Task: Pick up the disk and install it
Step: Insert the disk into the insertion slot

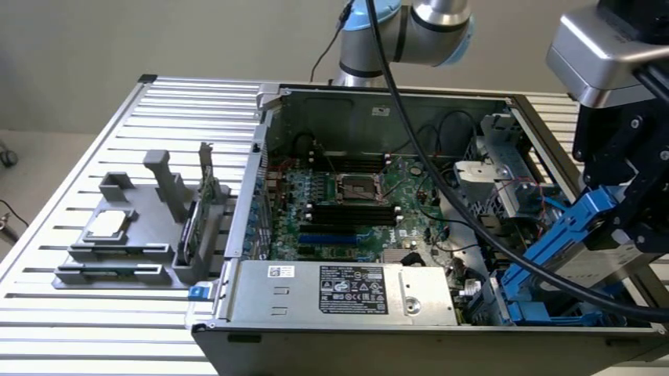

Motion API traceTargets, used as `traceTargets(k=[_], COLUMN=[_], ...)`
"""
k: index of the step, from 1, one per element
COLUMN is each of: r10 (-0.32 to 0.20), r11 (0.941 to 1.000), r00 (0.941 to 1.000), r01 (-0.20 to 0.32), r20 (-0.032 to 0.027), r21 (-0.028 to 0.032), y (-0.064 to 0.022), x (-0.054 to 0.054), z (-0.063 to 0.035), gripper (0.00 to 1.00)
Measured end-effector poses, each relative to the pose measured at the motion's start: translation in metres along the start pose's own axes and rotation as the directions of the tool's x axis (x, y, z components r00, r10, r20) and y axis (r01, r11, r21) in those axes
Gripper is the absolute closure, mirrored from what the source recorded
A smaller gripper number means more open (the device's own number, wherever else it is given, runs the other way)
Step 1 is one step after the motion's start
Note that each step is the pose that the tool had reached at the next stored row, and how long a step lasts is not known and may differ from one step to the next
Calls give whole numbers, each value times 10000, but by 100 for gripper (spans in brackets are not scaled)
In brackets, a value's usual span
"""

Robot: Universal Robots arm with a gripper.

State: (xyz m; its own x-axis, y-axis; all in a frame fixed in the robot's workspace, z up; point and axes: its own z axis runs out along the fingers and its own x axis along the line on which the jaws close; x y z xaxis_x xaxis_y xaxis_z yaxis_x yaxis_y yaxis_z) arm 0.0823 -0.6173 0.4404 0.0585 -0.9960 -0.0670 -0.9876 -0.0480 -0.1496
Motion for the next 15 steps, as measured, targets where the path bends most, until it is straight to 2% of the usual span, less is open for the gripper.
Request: traceTargets(k=[15], r10=[0], r11=[10000], r00=[10000], r01=[0], r20=[-6], r21=[0], y=[-2], x=[0], z=[52], gripper=[67])
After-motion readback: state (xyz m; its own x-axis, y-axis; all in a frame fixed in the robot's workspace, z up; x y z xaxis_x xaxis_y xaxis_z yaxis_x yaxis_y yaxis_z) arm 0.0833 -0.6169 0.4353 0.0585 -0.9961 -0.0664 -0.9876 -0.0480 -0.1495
